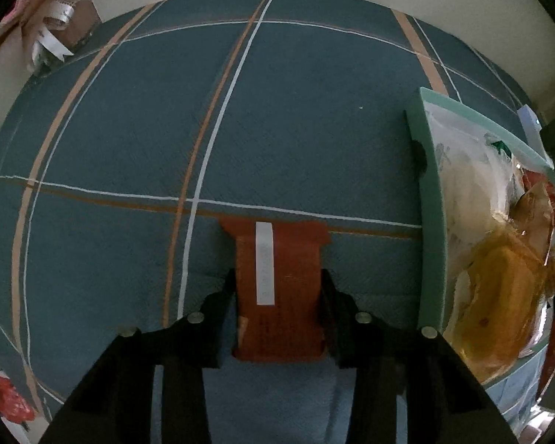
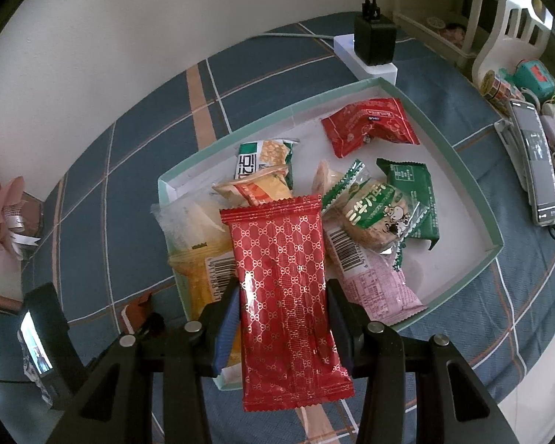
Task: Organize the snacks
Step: 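Carry the red box and red bar over the white tray, then lower both items into the tray and open both tools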
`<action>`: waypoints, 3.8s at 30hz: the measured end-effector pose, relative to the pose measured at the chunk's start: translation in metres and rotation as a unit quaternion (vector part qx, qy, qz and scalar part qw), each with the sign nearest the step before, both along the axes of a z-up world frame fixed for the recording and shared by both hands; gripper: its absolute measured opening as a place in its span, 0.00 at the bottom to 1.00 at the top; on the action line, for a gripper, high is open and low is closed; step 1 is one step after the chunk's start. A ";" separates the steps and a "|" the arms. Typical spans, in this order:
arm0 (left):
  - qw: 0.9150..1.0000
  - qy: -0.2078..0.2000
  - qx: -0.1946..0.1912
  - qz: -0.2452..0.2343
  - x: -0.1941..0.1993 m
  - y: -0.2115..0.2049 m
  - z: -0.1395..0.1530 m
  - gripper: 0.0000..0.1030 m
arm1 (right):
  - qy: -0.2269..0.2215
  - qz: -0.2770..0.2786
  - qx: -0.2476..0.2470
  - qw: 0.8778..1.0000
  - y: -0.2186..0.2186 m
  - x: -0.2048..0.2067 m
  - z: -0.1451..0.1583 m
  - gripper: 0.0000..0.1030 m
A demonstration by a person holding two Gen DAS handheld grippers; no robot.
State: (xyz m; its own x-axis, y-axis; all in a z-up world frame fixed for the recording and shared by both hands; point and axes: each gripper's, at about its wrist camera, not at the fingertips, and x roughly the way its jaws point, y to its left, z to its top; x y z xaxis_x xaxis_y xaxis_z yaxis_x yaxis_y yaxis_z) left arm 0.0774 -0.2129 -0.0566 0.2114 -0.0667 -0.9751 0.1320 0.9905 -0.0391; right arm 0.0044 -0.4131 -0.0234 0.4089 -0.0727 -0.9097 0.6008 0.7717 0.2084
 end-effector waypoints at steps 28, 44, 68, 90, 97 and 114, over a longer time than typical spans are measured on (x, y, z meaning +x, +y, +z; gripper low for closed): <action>0.968 -0.104 -0.173 -0.151 -0.019 -0.103 0.086 0.40 | -0.074 -0.083 0.035 0.993 -0.093 -0.023 0.008 0.47; 0.968 -0.095 -0.177 -0.151 0.018 -0.127 0.069 0.40 | -0.086 -0.056 0.031 0.994 -0.099 0.011 0.001 0.47; 0.965 -0.076 -0.207 -0.140 0.017 -0.121 0.079 0.48 | -0.070 -0.056 0.040 0.995 -0.100 0.011 -0.004 0.48; 0.989 -0.056 -0.118 -0.062 0.030 -0.085 0.081 0.70 | -0.060 -0.031 0.017 0.998 -0.090 0.016 -0.002 0.79; 0.996 -0.052 -0.065 -0.016 0.036 -0.069 0.068 0.92 | -0.046 -0.025 -0.014 0.999 -0.085 0.019 -0.002 1.00; 0.998 -0.060 0.003 -0.004 0.037 -0.060 0.059 0.98 | -0.042 -0.020 -0.038 0.998 -0.079 0.018 0.007 1.00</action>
State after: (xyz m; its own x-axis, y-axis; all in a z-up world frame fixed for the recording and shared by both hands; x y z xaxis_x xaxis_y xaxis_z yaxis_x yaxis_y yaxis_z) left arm 0.1142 -0.2729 0.0028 0.3260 -0.0636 -0.9432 0.1429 0.9896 -0.0174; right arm 0.0219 -0.4918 -0.0164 0.4795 -0.1585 -0.8631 0.6143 0.7630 0.2012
